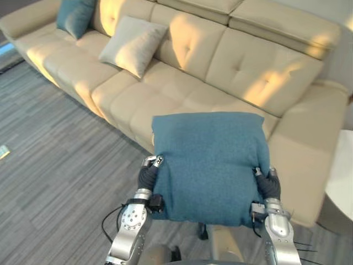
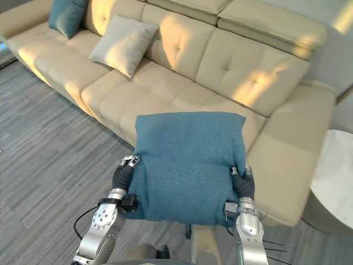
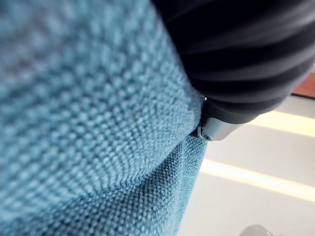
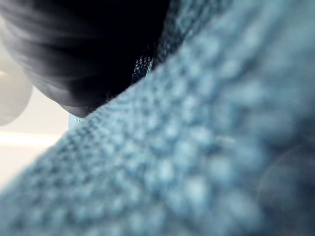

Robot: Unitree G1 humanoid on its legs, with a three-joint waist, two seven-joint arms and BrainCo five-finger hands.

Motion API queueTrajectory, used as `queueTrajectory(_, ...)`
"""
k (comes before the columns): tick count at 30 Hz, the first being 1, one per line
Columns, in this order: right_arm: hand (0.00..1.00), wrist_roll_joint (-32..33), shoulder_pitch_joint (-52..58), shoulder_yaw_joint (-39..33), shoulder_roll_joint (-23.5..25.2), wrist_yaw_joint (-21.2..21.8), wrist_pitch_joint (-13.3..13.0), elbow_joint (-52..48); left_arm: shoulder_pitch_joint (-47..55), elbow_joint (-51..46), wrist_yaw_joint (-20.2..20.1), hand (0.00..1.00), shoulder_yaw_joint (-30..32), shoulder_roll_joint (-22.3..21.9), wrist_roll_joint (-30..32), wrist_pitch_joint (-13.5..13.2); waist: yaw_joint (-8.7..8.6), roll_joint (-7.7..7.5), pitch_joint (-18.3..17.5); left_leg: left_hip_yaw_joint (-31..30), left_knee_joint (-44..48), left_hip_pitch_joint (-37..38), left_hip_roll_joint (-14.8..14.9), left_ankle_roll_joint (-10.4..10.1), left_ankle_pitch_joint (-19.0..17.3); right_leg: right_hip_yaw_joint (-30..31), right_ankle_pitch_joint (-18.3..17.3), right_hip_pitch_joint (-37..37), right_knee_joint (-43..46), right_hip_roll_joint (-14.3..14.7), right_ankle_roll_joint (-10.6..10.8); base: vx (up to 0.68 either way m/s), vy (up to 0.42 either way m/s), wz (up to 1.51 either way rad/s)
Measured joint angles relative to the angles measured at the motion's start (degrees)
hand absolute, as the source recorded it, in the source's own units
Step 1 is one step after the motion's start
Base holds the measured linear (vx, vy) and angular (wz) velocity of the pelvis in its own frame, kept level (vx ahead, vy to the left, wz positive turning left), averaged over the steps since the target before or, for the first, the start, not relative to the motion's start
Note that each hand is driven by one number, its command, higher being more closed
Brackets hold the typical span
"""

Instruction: Pick up cushions and gather them together orderly.

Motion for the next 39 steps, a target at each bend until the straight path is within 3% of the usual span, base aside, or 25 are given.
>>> queueTrajectory(1,1.0,0.0,0.8,0.0,-0.3,0.0,0.0,-1.5,0.1,0.0,-0.1,1.0,-0.1,-0.1,0.0,0.0,0.02,0.14,0.0,1.2,5.2,-1.3,1.4,-0.4,2.6,-0.2,-0.4,2.1,-1.0,0.7,-0.5,0.5,-0.08,-0.08)
queueTrajectory(2,1.0,0.0,2.1,0.3,-0.7,-0.3,-0.1,-4.8,0.3,-0.2,-0.1,1.0,-0.1,-0.1,-0.2,0.0,0.59,-0.09,0.1,4.1,15.1,-4.6,4.9,1.1,7.0,1.1,-1.4,6.3,-3.8,1.4,-0.8,0.48,-0.029,-0.48)
queueTrajectory(3,1.0,0.0,2.2,0.2,-1.3,-0.6,-0.3,-7.4,0.3,-0.8,-0.2,1.0,-0.2,-0.2,-0.3,-0.2,1.39,-0.14,-0.1,6.9,19.9,-7.1,8.1,2.9,5.3,3.3,-2.0,9.3,-6.8,2.2,-0.3,0.46,-0.006,-0.64)
queueTrajectory(4,1.0,0.0,1.8,0.2,-1.5,-1.1,-0.5,-8.2,0.3,-1.5,-0.2,1.0,-0.2,-0.3,-0.3,-0.2,1.53,-0.16,-0.1,7.7,20.3,-8.3,9.1,3.9,4.6,4.6,-2.0,10.3,-7.9,2.4,-0.3,0.42,0.048,-0.87)
queueTrajectory(6,1.0,0.0,0.1,0.0,-1.7,-1.5,-0.7,-9.2,-0.1,-3.0,-0.3,1.0,0.0,-0.9,-0.4,-0.9,3.29,-0.53,0.0,7.8,15.7,-12.1,11.4,4.1,1.5,11.2,-2.1,12.0,-10.0,2.3,-0.2,0.34,0.127,-1.08)
queueTrajectory(8,1.0,0.0,0.1,0.0,-1.7,-1.8,-0.6,-9.1,0.3,-3.0,-0.3,1.0,0.0,-0.9,-0.4,-1.0,4.23,-1.23,0.4,4.6,8.4,-13.1,11.3,3.5,1.4,15.6,-3.3,14.0,-10.5,1.1,1.7,0.3,0.29,-1.14)
queueTrajectory(10,1.0,0.0,0.2,0.3,-1.8,-1.9,-0.6,-8.7,0.8,-3.0,-0.3,1.0,0.0,-1.0,-0.3,-1.0,4.78,-0.38,0.0,-0.2,-3.6,-11.7,11.1,0.4,3.4,19.9,-6.0,14.4,-8.9,0.6,4.9,0.26,0.405,-1.27)
queueTrajectory(11,1.0,0.0,0.5,0.4,-2.5,-2.0,-0.6,-8.7,1.4,-3.0,-0.3,1.0,0.0,-1.6,0.0,-1.0,5.19,1.99,-0.8,-3.4,-13.8,-9.4,12.2,-4.8,9.1,22.3,-8.8,13.0,-6.1,1.9,7.6,0.21,0.413,-1.3)
queueTrajectory(12,1.0,-0.1,0.9,1.1,-1.6,-2.1,-0.3,-7.5,2.0,-2.5,-0.1,1.0,0.2,-1.5,0.3,-0.9,4.94,0.43,-1.0,-0.5,-11.9,-8.3,11.1,-3.8,8.7,25.1,-10.0,12.6,-4.3,0.6,8.3,0.26,0.478,-1.17)
queueTrajectory(14,1.0,-0.1,1.7,1.6,-0.7,-2.1,-0.3,-7.4,2.3,-2.6,0.0,1.0,0.6,-1.5,0.3,-0.9,4.4,-1.0,-1.2,2.7,-7.6,-8.8,10.6,-2.1,6.1,27.9,-9.6,12.0,-5.0,-0.7,9.4,0.21,0.341,-0.98)
queueTrajectory(16,1.0,-0.2,1.7,2.2,0.2,-2.0,-0.2,-7.4,2.9,-2.6,0.0,1.0,1.2,-1.3,0.4,-0.9,4.4,-2.07,-1.4,4.5,-4.4,-9.3,10.7,-1.9,4.3,32.1,-8.5,11.3,-7.1,-1.3,11.1,0.15,0.315,-1.18)
queueTrajectory(18,1.0,-0.4,0.7,2.9,0.6,-1.5,-0.3,-6.5,3.1,-2.5,0.0,1.0,2.0,-0.6,0.5,-1.0,4.49,-2.61,-1.7,6.2,-4.3,-8.0,10.3,-0.9,2.8,34.5,-4.8,9.2,-9.1,-1.8,12.3,0.07,0.241,-1.4)
queueTrajectory(20,1.0,-0.8,-1.7,2.9,0.5,-1.0,-0.4,-3.9,3.1,-2.4,0.0,1.0,2.5,0.0,0.6,-1.0,4.86,-2.65,-1.8,9.3,-7.3,-5.4,10.2,-0.8,1.5,32.9,-2.5,6.7,-8.0,-1.7,12.0,0.03,0.157,-1.5)
queueTrajectory(21,1.0,-1.5,-4.2,2.9,0.6,-0.9,-0.5,-0.7,2.8,-1.8,0.0,1.0,3.1,0.5,0.9,-1.1,4.66,-2.82,-1.9,12.3,-9.7,-3.7,10.2,-0.4,1.0,29.0,-1.2,4.0,-6.2,-2.4,11.8,0.0,0.111,-1.64)
queueTrajectory(23,1.0,-1.9,-7.7,3.1,0.4,0.2,-0.5,5.7,2.3,1.3,0.0,1.0,4.2,1.1,1.4,-1.1,3.48,-2.73,-1.7,16.2,-13.0,-0.5,9.3,-0.1,1.2,19.0,1.0,0.4,-3.9,-4.4,9.3,-0.03,0.079,-1.31)
queueTrajectory(25,1.0,-2.1,-9.0,3.2,0.4,0.4,-0.5,10.9,2.3,3.5,0.1,1.0,4.2,2.0,1.5,-1.0,2.03,-1.81,-1.4,18.2,-15.5,1.5,9.2,0.4,1.1,12.8,0.7,-0.9,-4.2,-4.8,7.0,-0.01,0.027,-0.72)
queueTrajectory(27,1.0,-2.1,-8.9,3.0,0.1,0.5,-0.5,12.9,2.2,3.9,0.0,1.0,3.9,1.8,1.6,-0.9,0.3,-1.78,-1.3,17.9,-16.3,1.3,8.7,0.1,1.2,12.2,2.5,-1.4,-7.2,-3.8,7.5,0.02,-0.057,-0.08)
queueTrajectory(28,1.0,-2.1,-8.9,2.6,-0.3,0.5,-0.4,13.4,2.1,4.4,0.0,1.0,3.6,1.6,1.7,-0.8,0.06,-1.17,-1.2,17.3,-16.2,1.2,8.6,-0.3,1.3,11.9,3.1,-1.1,-7.9,-3.5,8.4,0.11,-0.063,-0.1)
queueTrajectory(29,1.0,-2.1,-8.7,2.4,-0.9,0.5,-0.3,13.5,2.1,4.8,-0.1,1.0,2.9,1.3,2.5,-0.7,0.33,-0.01,-0.7,13.8,-15.7,1.0,9.0,-0.8,1.7,12.2,3.1,-0.7,-7.3,-2.7,8.0,0.17,-0.097,-0.24)
queueTrajectory(31,1.0,-2.1,-7.1,2.1,-1.6,0.6,-0.2,13.1,2.0,5.0,-0.1,1.0,2.2,1.2,2.7,-0.2,0.46,0.46,-0.4,10.3,-13.6,1.3,9.9,-2.0,2.4,11.5,1.9,0.5,-6.3,-2.1,7.3,0.21,-0.169,-0.03)
queueTrajectory(33,1.0,-2.0,-3.0,1.4,-1.6,0.5,0.0,9.3,2.5,4.9,-0.7,1.0,1.3,0.0,2.7,-0.1,1.13,1.66,0.6,7.9,0.0,-0.3,14.2,-0.6,3.4,9.3,-0.9,6.6,-6.3,-0.2,6.4,0.14,-0.155,0.21)
queueTrajectory(34,1.0,-2.1,-2.0,1.4,-1.6,0.4,0.0,7.6,2.9,4.9,-1.0,1.0,1.3,-0.2,2.7,-0.1,1.43,1.88,0.7,7.8,4.2,-1.3,15.5,0.6,4.8,9.2,-1.8,7.9,-6.1,0.4,6.0,0.09,-0.153,-0.06)
queueTrajectory(36,1.0,-2.0,-0.2,1.7,-1.5,0.4,-0.1,2.7,3.5,3.7,-1.3,1.0,1.8,-0.3,2.6,-0.1,2.92,1.21,0.3,7.8,11.7,-4.3,17.5,2.0,13.1,10.3,-3.9,10.2,-7.4,0.4,5.3,0.1,-0.133,-0.15)
queueTrajectory(37,1.0,-2.0,-0.2,1.6,-1.1,0.4,-0.1,1.8,3.9,2.7,-1.5,1.0,1.9,-0.5,2.6,-0.1,3.17,0.7,0.1,7.9,12.4,-5.3,17.5,2.4,13.1,10.2,-3.8,10.9,-8.5,0.1,5.2,0.13,-0.047,-0.02)
queueTrajectory(39,1.0,-1.7,-1.4,1.0,-1.4,0.2,-0.3,0.6,3.8,0.8,-1.9,1.0,1.9,-1.6,2.7,-0.9,3.24,1.12,-0.3,8.5,6.3,-6.4,16.3,2.2,5.5,11.3,-3.0,10.9,-10.2,0.0,3.9,0.15,-0.006,0.02)
